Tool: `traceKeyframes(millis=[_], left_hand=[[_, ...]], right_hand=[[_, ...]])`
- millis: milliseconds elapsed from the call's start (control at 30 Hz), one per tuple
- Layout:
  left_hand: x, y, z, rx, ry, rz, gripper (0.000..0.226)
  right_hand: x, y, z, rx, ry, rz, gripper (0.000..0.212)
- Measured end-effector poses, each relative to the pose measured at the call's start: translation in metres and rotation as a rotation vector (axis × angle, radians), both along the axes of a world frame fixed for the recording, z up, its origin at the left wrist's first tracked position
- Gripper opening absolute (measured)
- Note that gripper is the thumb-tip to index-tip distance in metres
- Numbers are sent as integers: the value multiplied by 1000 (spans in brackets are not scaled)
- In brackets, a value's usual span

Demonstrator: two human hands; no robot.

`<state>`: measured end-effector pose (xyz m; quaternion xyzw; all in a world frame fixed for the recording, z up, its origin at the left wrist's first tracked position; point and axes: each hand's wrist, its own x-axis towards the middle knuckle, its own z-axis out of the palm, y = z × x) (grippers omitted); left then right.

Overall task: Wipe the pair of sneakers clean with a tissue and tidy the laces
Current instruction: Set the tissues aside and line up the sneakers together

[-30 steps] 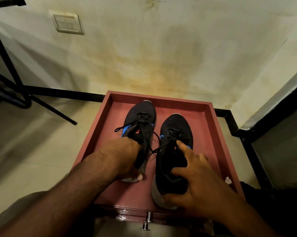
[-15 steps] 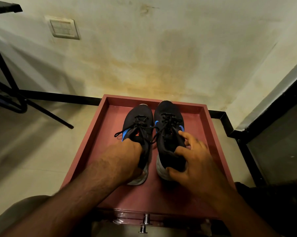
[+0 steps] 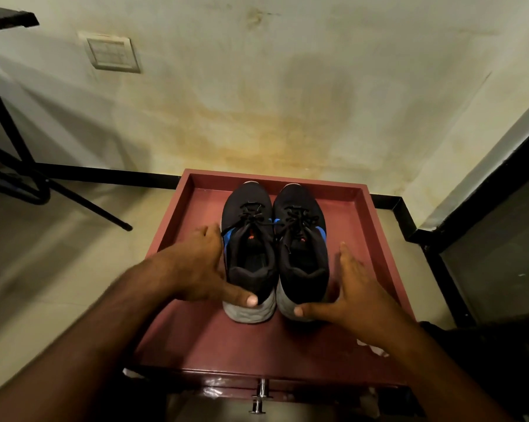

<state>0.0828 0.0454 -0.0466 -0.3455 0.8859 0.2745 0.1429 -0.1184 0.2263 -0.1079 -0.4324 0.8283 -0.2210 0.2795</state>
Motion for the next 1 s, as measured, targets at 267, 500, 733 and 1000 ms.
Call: traceKeyframes(millis=[267,500,733,1000], left_hand=[[-6,-21,-48,81,110,-49,121],[-13,-23,-39,-20,-5,-56,123],[-11,-21,-42,25,-36,-19,134],[-12,-18,-42,-36,-99,-13,148]], right_hand=[[6,-14,-15,-172,61,51,105],[2,-15,-20,-176,16,50,96],[1,-15,-17,-181,-21,50,95],[1,-14,-11,-54,16,30,120]])
